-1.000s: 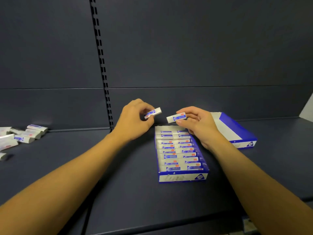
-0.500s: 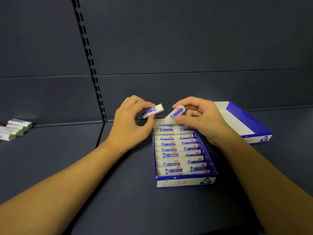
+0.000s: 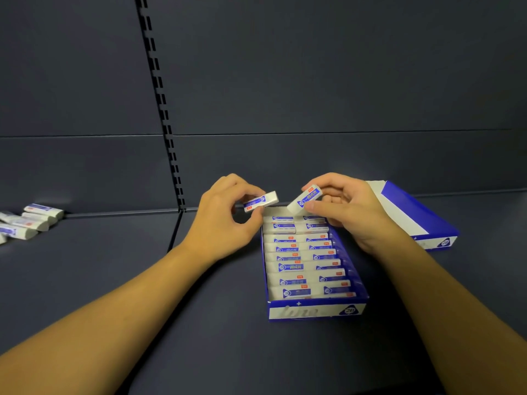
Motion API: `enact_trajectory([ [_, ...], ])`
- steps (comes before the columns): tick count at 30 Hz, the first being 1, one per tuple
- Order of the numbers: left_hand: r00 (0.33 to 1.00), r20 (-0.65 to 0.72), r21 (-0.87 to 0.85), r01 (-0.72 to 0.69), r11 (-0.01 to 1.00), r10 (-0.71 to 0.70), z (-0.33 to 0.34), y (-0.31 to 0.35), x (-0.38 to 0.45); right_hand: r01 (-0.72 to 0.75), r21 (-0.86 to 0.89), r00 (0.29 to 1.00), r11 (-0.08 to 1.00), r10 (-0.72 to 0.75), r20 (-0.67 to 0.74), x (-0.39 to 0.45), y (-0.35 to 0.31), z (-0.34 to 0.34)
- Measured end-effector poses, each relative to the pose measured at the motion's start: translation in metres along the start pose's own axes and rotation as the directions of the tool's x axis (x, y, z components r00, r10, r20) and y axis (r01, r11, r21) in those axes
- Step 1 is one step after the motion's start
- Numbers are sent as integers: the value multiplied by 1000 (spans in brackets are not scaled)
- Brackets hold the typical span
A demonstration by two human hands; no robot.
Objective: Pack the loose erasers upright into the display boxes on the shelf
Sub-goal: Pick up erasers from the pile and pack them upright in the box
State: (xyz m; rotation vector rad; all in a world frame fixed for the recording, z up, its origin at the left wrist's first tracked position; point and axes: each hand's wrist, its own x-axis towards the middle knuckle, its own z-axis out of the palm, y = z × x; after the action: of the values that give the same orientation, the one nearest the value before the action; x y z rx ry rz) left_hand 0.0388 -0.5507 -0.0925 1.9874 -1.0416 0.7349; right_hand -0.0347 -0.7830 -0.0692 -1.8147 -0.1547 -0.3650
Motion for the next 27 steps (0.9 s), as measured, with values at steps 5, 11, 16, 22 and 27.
enact_trajectory([
  [5, 1000, -4, 3, 3, 1000, -3, 0, 0, -1, 38, -3, 999, 999, -38, 1, 0, 1, 2],
  [11, 1000, -4, 10, -13, 1000, 13, 1, 0, 0, 32, -27, 999, 999, -32, 4, -2, -2, 2],
  [16, 1000, -12, 13, -25, 1000, 25, 1, -1, 0, 66, -65, 997, 996, -63, 41, -4, -6, 4],
  [22, 1000, -23, 10, -21, 1000, 21, 1, -2, 0, 7, -156, 998, 988, 2, 57, -4, -9, 5],
  [27, 1000, -19, 18, -13, 1000, 13, 1, -3, 0, 27, -204, 997, 979, -13, 70, -7, -11, 8],
])
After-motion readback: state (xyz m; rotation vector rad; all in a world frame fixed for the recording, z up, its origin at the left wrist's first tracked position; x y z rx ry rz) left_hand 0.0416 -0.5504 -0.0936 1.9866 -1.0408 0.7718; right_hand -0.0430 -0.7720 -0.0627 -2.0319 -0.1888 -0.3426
